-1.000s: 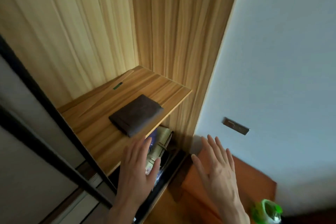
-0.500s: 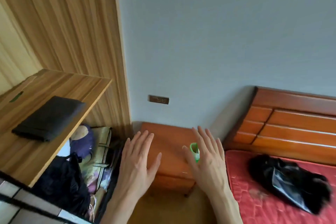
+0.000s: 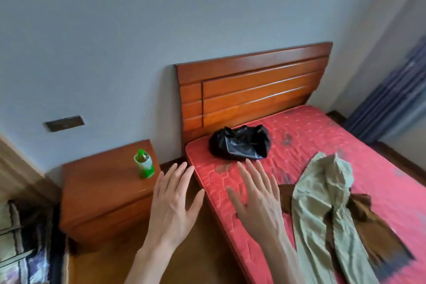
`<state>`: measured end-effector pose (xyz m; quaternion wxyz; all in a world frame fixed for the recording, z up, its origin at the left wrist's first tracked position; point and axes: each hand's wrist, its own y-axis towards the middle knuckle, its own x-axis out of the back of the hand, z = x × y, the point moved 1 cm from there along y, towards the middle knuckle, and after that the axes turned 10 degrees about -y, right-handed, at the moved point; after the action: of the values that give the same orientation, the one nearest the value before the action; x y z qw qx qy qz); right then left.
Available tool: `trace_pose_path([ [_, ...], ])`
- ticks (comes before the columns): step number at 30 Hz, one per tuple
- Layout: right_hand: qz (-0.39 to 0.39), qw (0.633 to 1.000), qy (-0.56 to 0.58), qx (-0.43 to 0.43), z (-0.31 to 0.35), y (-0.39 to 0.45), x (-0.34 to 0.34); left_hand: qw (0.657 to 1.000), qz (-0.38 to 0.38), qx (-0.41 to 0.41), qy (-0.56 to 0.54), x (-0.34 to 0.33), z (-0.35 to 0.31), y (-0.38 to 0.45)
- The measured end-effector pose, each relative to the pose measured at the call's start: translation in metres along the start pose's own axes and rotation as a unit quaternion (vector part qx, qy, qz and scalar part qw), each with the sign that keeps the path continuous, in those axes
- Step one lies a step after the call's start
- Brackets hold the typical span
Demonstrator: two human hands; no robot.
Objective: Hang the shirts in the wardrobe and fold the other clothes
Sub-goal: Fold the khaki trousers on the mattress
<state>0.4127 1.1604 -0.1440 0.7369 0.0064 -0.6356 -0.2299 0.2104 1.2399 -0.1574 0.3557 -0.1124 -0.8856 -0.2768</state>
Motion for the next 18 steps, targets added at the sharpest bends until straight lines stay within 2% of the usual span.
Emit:
trace_pose_path([
  [8,-0.021,0.984,-0.043,-0.17,-0.131,-0.109,0.058,0.985,0.108,-0.114,-0.069,-0.098,-0.114,-0.019],
  [13,-0.043,0.965,-0.061,-0.251,-0.181,-0.169,0.086,0.966,0.166,-0.167,-0.107,-0.145,-0.176,-0.032],
  [18,-0.048,0.947,-0.06,-0.31,-0.216,-0.191,0.098,0.947,0.205,-0.216,-0.118,-0.175,-0.217,-0.026],
])
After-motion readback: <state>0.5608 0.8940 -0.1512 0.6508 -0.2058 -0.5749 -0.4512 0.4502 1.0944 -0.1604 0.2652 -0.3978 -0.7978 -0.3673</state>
